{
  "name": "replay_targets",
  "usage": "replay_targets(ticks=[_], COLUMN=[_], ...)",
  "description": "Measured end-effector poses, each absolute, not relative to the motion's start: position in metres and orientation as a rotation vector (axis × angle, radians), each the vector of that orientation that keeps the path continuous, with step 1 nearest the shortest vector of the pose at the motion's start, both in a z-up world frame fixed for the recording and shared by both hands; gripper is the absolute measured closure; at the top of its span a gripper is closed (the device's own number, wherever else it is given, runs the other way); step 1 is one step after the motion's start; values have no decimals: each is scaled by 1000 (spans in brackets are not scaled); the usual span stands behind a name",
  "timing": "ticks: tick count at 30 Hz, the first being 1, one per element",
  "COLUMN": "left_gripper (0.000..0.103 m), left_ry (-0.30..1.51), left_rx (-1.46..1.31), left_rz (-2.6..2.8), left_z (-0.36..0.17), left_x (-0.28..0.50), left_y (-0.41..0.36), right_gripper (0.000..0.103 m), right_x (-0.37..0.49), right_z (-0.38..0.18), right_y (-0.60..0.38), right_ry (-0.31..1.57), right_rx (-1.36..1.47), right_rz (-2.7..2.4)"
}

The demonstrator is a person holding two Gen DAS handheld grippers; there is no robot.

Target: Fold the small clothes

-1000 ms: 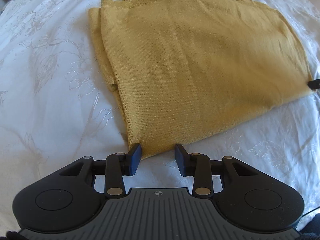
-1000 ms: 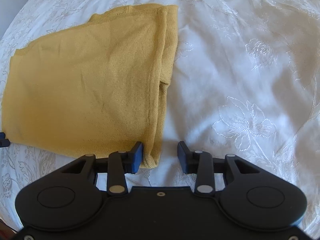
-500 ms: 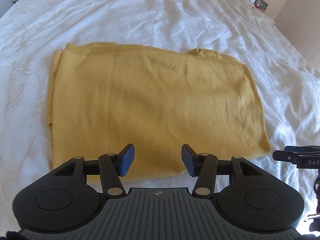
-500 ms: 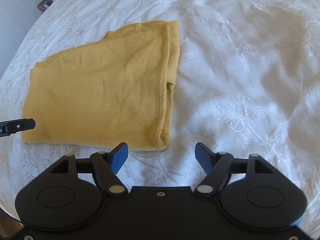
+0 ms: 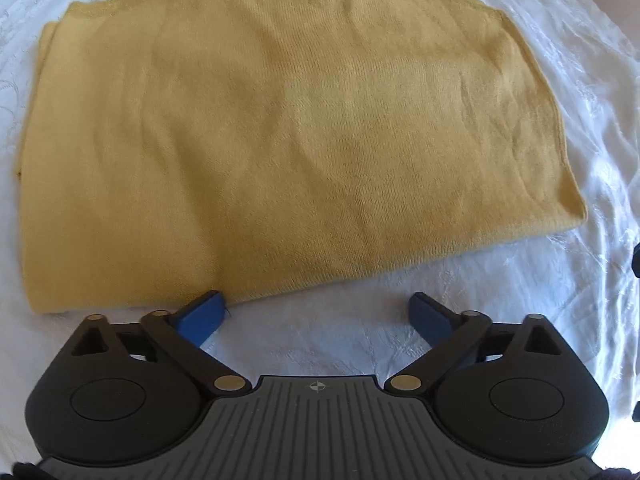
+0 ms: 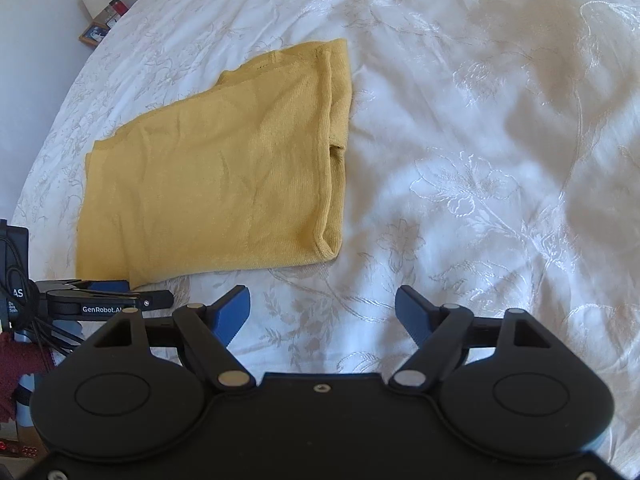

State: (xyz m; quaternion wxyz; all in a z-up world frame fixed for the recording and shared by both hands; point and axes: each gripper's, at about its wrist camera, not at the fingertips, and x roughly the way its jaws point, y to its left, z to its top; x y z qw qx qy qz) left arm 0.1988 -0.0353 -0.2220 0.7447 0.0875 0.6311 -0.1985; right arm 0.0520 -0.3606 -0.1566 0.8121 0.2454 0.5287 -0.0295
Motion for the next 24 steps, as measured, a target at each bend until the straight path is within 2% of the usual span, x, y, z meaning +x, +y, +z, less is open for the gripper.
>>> replay_targets(ticks=[10,13,15,16,17,24], left_gripper=[0,1,7,16,21,21], left_ry=[1309,1349,1369,1366,1359,1219], left_rx=[216,229,193,180,175,144], left_rz=[-271,-262,-265,-272,-277,-252], left_z=[-232,-228,-221,-215,-209,-147], left_x=[181,182,180,177,173,157], left_y=[-52,-61,-59,-57,-53,-37], right_gripper=[19,17,17,17,17,16], right_x=[51,50,50,50,50,55], right_z=[-147,-146,-146,-147,-147,-149], right_y=[-359,-359,-360,-361,-362,-367], right_ry=[1119,1120,1121,1120,1120,1103], right_rx=[524,531,536,540,543,608], right_rz=[-39,-31,-26,-24,-24,-17])
